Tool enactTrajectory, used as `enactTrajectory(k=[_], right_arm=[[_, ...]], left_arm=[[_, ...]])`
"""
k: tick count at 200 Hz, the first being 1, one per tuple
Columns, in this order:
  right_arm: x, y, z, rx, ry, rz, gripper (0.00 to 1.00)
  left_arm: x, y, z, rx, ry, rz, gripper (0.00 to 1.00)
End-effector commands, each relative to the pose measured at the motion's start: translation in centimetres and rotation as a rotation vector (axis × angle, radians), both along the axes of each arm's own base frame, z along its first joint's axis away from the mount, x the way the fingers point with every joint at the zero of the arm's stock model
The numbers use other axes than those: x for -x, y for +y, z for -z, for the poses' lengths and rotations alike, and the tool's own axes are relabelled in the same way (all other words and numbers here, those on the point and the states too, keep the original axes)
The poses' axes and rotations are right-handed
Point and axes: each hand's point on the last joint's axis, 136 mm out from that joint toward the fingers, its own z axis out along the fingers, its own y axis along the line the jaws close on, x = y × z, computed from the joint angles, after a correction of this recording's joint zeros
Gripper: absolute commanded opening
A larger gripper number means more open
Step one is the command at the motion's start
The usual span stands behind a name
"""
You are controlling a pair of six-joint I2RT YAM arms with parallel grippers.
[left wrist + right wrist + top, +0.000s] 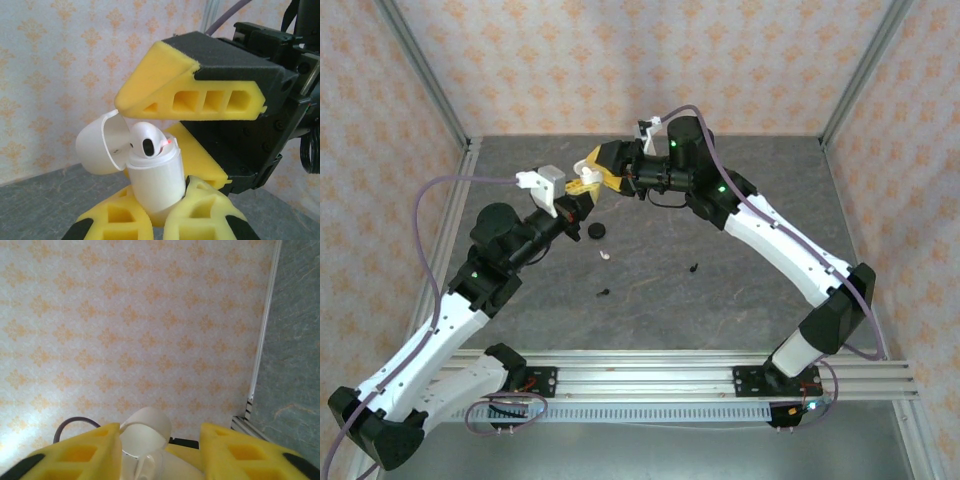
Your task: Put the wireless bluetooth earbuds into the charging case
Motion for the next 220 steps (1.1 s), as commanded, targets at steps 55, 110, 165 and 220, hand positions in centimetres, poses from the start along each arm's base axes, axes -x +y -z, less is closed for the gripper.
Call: enactTrajectory(k=[55, 110, 165, 220], right_arm=[[1.3, -0.1, -2.9, -0.109, -0.022, -0.03, 0.24], [1.1, -0.7, -2.4, -0.071, -0.062, 0.011, 0.16], [1.1, -1.2, -2.7, -0.061, -0.097, 0.033, 0.13], [1.2, -1.6, -2.1, -0.003, -0.124, 0.038, 0.12]], left_arm=[[-0.5, 0.2, -1.8, 0.037, -0.035, -0.032, 0.0], [-0.7, -0.1, -2.0, 0.019, 0.006, -0.017, 0.09], [-0.1, -1.0, -3.0, 0.034, 0.016, 0.048, 0.22], [0.2, -0.7, -3.4, 0.039, 0.015, 0.04, 0.23]])
